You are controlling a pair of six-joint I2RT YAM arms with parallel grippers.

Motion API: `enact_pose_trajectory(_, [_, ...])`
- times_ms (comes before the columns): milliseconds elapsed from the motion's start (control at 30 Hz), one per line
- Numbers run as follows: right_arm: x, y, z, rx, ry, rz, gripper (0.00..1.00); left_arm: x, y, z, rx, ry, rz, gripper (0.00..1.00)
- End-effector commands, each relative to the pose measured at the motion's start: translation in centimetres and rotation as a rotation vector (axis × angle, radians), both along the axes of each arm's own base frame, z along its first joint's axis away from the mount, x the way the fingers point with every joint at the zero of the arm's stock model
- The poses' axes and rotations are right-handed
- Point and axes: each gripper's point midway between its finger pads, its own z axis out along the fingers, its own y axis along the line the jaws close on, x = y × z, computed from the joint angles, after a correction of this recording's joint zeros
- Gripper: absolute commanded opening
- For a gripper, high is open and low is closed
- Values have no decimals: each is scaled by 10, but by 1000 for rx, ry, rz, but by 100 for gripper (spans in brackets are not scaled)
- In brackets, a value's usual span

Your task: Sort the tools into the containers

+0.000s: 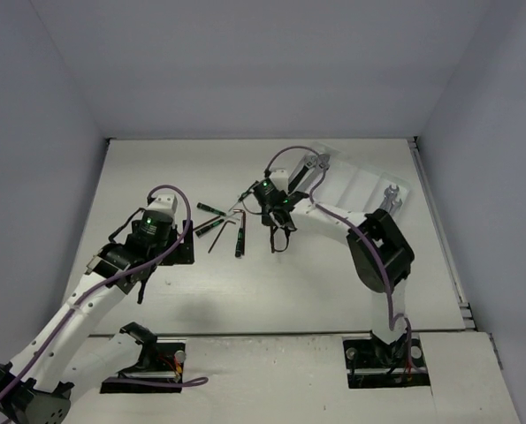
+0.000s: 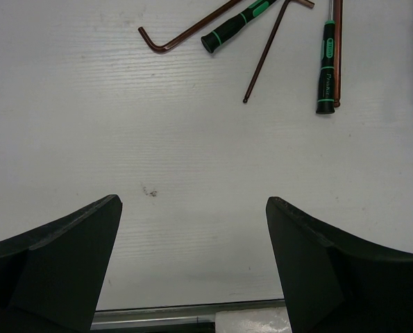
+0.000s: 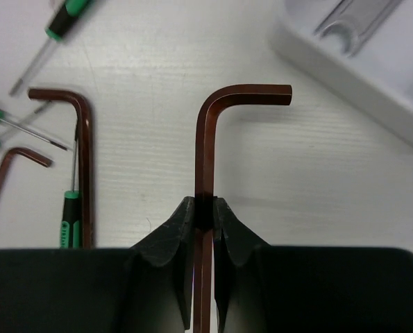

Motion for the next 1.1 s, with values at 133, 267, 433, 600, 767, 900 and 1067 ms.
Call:
enact_pose_trajectory(133, [63,-116,143,146,-290,-287,0,8,-1,9,-13,-26,22,83])
enact_pose_trajectory(267, [83,-188,134,131,-280,-427,0,7,-1,10,-18,-26,21,83])
enact_pose_trajectory(433, [106,-225,117,142,-257,-492,0,5,0,11,-23,-34,27,83])
enact_pose_trajectory(600, [121,-242,86,135,-216,-541,0,0,2,6,-17,-4,37,83])
enact_pose_trajectory(767, [121,-248,46,94,-152,-547,0,-3,1,5,-31,1,38,83])
enact_pose_trajectory(900, [119,-255,30,42,-137,-520,0,-3,1,3,-27,11,37,83])
enact_pose_trajectory(1067, [115,-261,28,7,-131,-515,5,-2,0,-1,-21,28,40,83])
